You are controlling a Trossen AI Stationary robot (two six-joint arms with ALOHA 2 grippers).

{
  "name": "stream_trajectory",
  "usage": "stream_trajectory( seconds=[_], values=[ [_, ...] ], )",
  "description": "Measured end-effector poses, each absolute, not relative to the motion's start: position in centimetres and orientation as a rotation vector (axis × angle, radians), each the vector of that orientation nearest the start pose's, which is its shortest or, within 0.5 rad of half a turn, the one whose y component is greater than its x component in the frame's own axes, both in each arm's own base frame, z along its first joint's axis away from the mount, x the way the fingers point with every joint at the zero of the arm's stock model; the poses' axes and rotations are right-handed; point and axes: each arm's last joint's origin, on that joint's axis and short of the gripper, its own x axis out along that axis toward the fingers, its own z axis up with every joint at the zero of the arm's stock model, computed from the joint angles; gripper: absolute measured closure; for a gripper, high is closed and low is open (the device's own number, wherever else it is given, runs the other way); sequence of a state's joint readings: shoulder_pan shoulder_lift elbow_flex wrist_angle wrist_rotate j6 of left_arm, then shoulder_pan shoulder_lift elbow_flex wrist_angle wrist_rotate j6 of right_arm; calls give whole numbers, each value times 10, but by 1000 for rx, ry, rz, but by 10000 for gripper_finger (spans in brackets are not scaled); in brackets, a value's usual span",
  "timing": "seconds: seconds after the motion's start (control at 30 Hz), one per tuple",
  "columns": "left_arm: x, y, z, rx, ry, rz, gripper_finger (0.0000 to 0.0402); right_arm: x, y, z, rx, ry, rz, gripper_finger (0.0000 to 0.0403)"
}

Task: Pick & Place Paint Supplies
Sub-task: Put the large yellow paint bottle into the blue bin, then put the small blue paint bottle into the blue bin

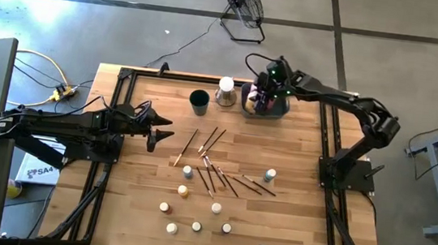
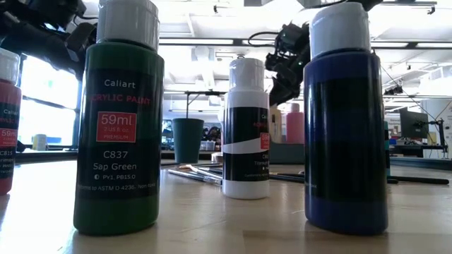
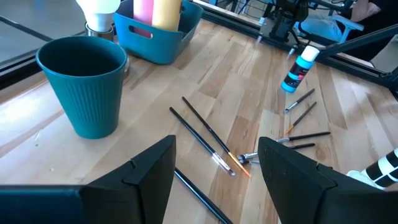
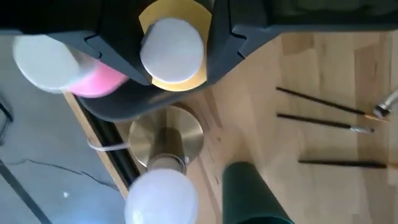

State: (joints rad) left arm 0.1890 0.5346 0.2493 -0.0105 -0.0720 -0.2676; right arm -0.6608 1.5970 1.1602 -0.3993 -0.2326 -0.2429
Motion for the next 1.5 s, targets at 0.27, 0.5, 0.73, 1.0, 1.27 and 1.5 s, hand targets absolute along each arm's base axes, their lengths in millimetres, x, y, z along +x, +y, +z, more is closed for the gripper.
stream_trajectory(
  seconds=[0.27, 0.5, 0.73, 1.0, 1.27, 1.5],
  values=[
    [134, 28, 199, -281, 259, 297, 176, 266, -191, 261, 31, 824, -322, 207],
    [134, 28, 198, -282, 259, 297, 176, 263, -180, 275, -77, 838, -412, 145],
    [134, 28, 198, -282, 260, 293, 176, 244, -145, 321, -237, 750, -464, 128],
    [134, 27, 196, -284, 289, 292, 176, 209, -85, 372, -56, 468, -309, 147],
    [134, 28, 198, -306, 258, 312, 176, 192, -54, 389, 62, 360, -62, 149],
    [135, 28, 199, -312, 248, 290, 176, 189, -46, 383, 110, 434, -37, 149]
  ],
)
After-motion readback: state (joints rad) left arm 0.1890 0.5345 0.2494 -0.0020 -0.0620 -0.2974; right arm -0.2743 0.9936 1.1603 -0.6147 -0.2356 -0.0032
